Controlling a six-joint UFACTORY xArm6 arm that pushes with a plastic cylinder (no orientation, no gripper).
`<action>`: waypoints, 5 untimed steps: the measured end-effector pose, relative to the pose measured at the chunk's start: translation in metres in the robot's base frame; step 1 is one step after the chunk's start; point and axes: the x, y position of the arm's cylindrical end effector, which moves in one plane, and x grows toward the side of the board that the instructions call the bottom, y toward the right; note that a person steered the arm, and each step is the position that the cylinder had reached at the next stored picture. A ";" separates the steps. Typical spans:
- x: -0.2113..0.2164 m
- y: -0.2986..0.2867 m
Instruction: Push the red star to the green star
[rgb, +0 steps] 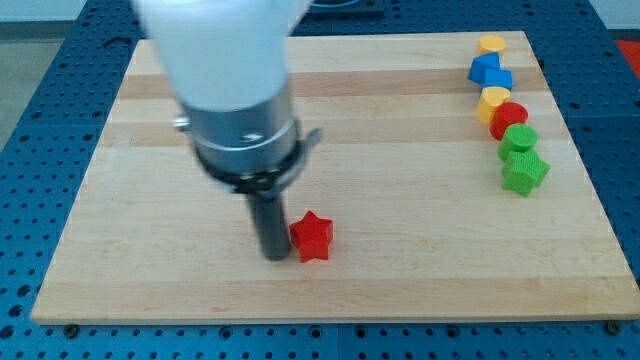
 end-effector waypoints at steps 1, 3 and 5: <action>-0.009 0.044; -0.015 0.141; -0.016 0.187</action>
